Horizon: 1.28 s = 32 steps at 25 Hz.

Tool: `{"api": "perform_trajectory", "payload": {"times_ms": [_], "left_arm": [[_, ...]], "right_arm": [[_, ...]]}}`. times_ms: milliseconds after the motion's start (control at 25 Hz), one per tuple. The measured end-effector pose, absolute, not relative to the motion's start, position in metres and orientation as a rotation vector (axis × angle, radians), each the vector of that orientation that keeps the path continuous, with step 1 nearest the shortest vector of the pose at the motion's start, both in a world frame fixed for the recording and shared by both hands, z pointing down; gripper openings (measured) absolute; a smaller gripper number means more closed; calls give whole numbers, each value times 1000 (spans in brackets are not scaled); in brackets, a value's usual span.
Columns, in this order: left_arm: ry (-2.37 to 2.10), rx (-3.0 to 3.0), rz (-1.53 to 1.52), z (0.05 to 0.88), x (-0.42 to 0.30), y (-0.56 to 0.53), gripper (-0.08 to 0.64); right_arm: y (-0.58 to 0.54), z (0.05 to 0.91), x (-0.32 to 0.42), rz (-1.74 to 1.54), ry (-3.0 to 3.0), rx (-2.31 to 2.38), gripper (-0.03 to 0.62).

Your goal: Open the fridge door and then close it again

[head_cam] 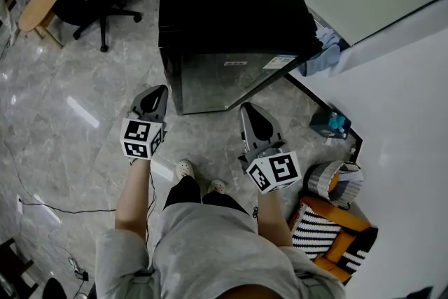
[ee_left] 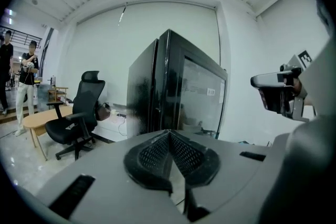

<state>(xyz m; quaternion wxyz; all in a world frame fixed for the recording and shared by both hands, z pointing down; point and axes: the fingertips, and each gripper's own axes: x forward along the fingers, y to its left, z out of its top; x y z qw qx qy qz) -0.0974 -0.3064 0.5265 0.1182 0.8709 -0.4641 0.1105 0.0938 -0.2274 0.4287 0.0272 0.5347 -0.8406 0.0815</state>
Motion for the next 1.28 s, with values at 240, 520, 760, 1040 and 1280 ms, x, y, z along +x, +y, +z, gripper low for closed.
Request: {"api": "perform_trajectory", "payload": {"times_ms": [240,520,760,1040,1280], "left_arm": [[-1377,2583,232,492,-97,-272,14],[-1412,2636,154,454,-91,-224,14],[-1473,2679,90,420,-84,-186,14],[-1549,2677,26,391,-81,-147,14],[-1593,2665,-18,379,-80,-116,14]], "right_arm": [[-218,417,89,231,-2642,1618,26],[-193,400,81,179,-2702,1560,26],[-170,385,85,140,-2739,1530,26],[-142,371,92,105,-2773,1503,26],[-119,364,96,83,-2798,1478,26]]}}
